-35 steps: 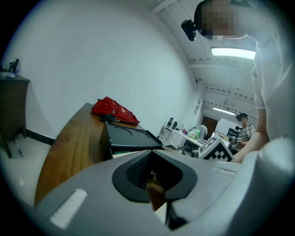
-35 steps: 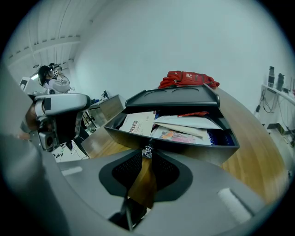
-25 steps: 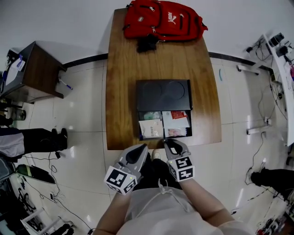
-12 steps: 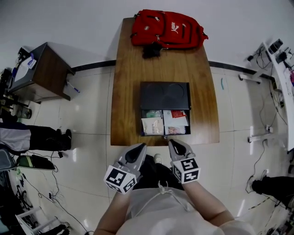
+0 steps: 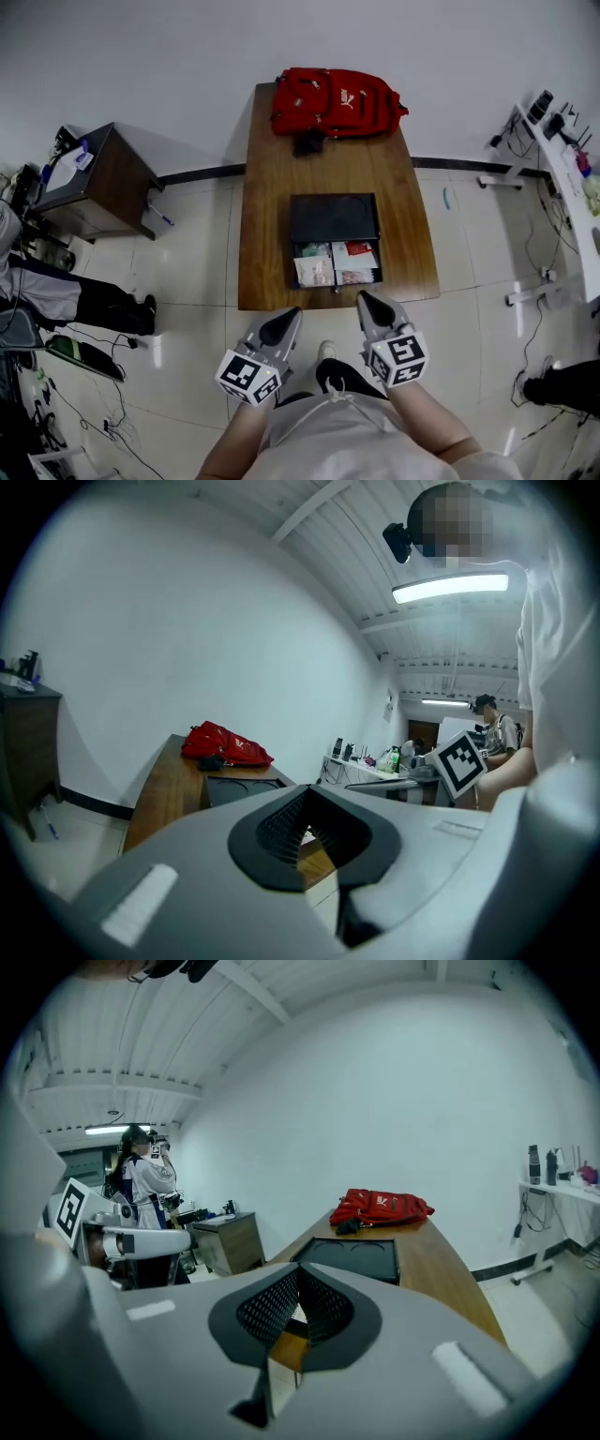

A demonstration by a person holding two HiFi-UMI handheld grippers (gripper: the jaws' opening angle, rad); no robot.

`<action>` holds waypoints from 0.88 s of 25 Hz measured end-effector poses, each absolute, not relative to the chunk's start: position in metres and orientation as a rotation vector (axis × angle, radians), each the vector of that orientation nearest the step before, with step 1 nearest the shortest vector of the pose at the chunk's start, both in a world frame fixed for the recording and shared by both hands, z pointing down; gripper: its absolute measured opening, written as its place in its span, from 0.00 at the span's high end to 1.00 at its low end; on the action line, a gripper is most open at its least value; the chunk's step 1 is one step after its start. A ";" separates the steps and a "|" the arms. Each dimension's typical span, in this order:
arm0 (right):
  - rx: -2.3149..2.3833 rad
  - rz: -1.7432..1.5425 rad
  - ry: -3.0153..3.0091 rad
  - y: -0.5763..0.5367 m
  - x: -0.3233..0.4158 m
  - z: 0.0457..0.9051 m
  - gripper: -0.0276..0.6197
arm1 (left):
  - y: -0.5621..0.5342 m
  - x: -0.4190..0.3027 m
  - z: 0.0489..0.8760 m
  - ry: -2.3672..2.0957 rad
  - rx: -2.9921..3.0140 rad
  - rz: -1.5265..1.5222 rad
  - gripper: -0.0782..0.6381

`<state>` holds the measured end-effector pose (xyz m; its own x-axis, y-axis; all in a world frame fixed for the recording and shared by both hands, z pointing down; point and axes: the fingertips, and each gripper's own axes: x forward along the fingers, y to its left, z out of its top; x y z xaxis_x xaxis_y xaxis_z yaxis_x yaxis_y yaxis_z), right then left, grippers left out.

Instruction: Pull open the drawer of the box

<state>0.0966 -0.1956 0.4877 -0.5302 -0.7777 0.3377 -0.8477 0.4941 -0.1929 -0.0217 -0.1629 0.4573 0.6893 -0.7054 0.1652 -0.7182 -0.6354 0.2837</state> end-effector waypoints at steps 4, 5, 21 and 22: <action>1.406 0.421 -2.537 -0.155 0.089 0.475 0.95 | -0.125 -0.032 0.446 -1.116 2.606 0.036 0.88; 1.408 0.408 -2.536 -0.142 0.086 0.474 0.95 | -0.114 -0.036 0.444 -1.115 2.612 0.032 0.88; 1.379 0.259 -2.550 0.100 0.026 0.442 0.95 | 0.107 -0.086 0.404 -1.154 2.664 -0.076 0.88; 1.384 0.261 -2.548 0.110 0.026 0.442 0.95 | 0.117 -0.087 0.406 -1.145 2.661 -0.067 0.88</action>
